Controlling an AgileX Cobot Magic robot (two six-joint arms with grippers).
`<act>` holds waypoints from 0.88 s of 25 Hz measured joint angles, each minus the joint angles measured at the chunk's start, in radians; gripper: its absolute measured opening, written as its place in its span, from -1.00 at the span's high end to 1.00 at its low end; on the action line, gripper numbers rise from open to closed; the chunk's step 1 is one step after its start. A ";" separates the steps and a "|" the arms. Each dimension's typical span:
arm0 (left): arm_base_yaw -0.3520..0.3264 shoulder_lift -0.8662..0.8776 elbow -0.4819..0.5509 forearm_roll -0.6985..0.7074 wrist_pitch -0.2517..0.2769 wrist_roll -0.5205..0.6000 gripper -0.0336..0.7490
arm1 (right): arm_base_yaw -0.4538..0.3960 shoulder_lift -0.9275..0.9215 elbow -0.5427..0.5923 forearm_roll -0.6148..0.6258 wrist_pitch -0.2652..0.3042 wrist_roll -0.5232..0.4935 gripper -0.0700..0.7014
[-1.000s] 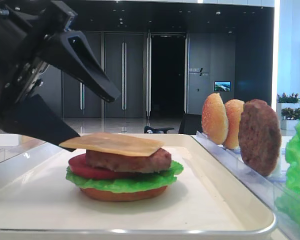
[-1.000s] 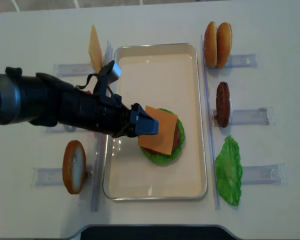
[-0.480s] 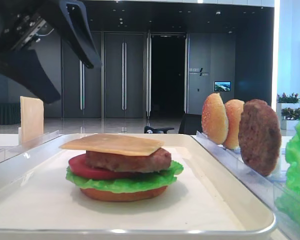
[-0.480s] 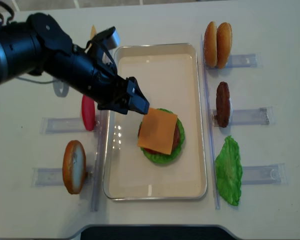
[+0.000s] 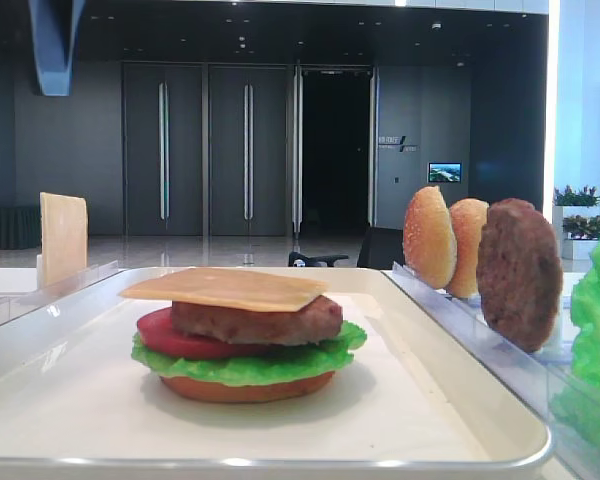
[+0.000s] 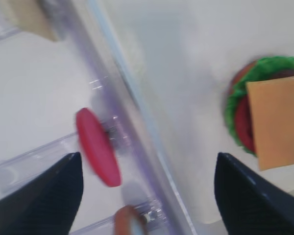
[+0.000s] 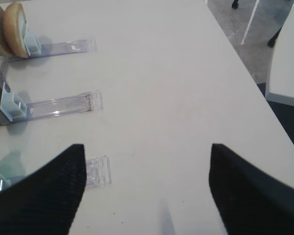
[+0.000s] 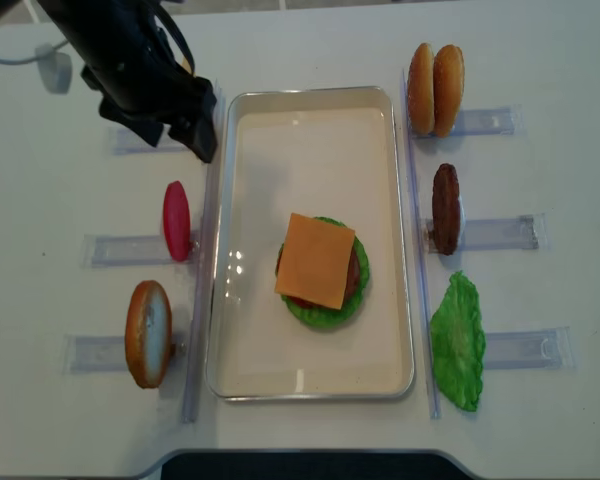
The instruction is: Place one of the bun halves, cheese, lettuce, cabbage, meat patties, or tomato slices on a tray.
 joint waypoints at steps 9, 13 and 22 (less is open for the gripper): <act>0.028 -0.001 -0.049 0.237 0.058 -0.068 -0.56 | 0.000 0.000 0.000 0.000 0.000 0.000 -0.55; 0.115 -0.001 -0.050 0.236 0.058 -0.077 -0.52 | 0.000 0.000 0.000 0.000 0.000 0.000 -0.55; 0.352 -0.001 -0.049 0.236 0.058 -0.078 -0.51 | 0.000 0.000 0.000 0.000 0.000 0.000 -0.55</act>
